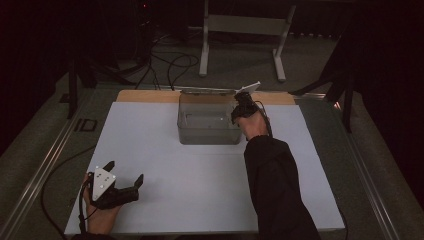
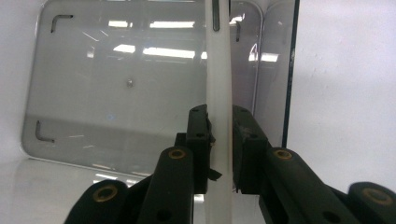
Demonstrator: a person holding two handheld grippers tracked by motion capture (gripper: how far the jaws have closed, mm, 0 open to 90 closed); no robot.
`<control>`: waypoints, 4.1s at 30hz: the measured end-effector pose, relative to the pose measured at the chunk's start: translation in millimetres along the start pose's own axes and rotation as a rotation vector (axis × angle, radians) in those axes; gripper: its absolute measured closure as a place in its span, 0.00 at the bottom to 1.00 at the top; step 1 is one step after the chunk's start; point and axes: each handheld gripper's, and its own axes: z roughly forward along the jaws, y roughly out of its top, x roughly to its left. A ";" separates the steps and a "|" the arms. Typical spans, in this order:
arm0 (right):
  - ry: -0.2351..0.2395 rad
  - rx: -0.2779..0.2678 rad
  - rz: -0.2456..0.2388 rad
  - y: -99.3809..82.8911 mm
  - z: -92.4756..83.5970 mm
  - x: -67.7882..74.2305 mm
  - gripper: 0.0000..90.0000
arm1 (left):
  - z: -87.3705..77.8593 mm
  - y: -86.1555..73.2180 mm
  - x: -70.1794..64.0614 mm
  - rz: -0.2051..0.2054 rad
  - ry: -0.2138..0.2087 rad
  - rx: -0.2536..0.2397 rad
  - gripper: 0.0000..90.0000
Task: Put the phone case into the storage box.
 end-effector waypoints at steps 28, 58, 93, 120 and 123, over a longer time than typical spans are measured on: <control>-0.033 -0.035 -0.044 -5.4 -13.3 6.8 0.82 | 1.1 0.2 -1.8 0.005 -0.002 0.001 0.01; 0.026 -0.233 -0.252 -18.5 -53.4 6.6 0.51 | 2.8 -0.3 -3.0 0.005 -0.005 0.006 0.01; 0.094 -0.471 -0.403 -96.9 -76.8 -17.0 0.10 | 8.2 1.4 -2.5 -0.005 -0.028 0.023 0.01; 0.196 -0.638 -0.508 -190.4 -102.3 -42.2 0.10 | 8.8 14.5 5.8 -0.025 -0.064 -0.002 0.00; 0.211 -0.622 -0.497 -196.8 -104.8 -45.2 0.10 | 7.5 16.5 6.8 -0.034 -0.074 -0.015 0.00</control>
